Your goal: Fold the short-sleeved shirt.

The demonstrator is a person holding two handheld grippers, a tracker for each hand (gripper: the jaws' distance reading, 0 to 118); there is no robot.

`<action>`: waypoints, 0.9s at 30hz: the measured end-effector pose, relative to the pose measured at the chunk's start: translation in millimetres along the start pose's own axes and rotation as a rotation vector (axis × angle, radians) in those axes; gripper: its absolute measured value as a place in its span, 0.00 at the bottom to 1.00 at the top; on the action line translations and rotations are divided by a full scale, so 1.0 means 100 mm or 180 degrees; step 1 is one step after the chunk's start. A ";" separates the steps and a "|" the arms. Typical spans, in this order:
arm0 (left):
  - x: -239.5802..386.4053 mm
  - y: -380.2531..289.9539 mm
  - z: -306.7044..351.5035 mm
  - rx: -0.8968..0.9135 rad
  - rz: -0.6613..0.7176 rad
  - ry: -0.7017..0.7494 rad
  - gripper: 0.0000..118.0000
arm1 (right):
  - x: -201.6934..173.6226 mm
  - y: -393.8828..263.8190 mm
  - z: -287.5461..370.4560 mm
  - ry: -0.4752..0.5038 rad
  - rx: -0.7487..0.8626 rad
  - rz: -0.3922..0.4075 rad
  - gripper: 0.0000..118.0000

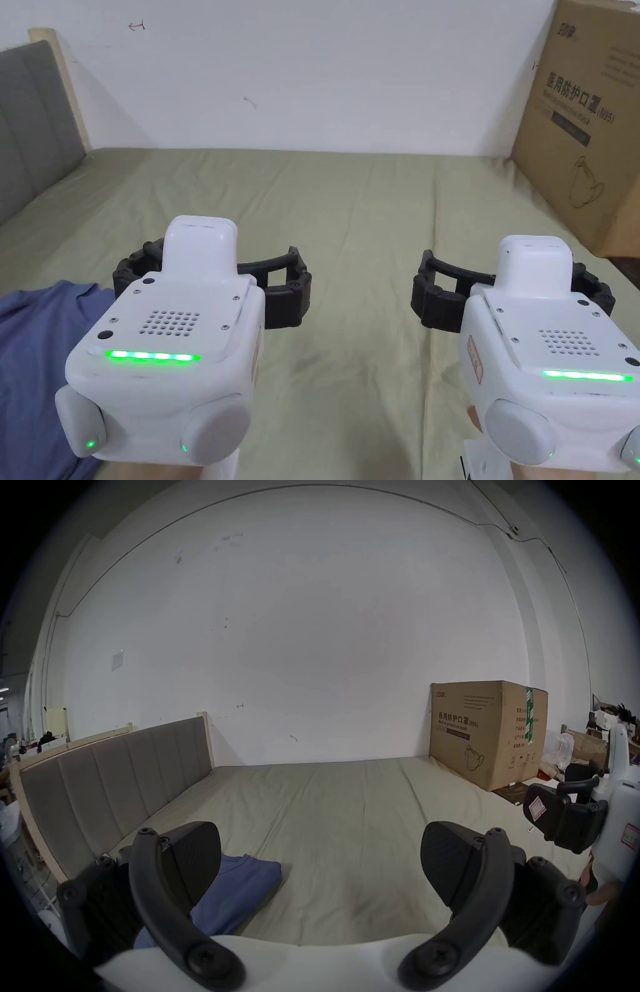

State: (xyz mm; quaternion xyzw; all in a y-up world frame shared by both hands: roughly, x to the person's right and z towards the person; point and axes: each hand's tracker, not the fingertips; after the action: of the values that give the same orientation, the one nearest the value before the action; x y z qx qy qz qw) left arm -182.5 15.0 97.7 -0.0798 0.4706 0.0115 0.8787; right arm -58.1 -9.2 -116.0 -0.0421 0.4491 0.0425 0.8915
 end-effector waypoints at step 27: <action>-0.38 0.12 0.12 -0.0020 0.0169 0.0285 0.00 | -0.25 0.15 -0.02 0.0015 -0.0014 -0.0044 0.00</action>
State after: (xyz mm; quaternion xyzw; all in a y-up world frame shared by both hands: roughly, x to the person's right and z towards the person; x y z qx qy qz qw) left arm -194.8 30.2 133.7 -0.0704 0.5113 0.0327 0.8559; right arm -76.0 4.0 -97.8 -0.0473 0.4508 0.0372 0.8906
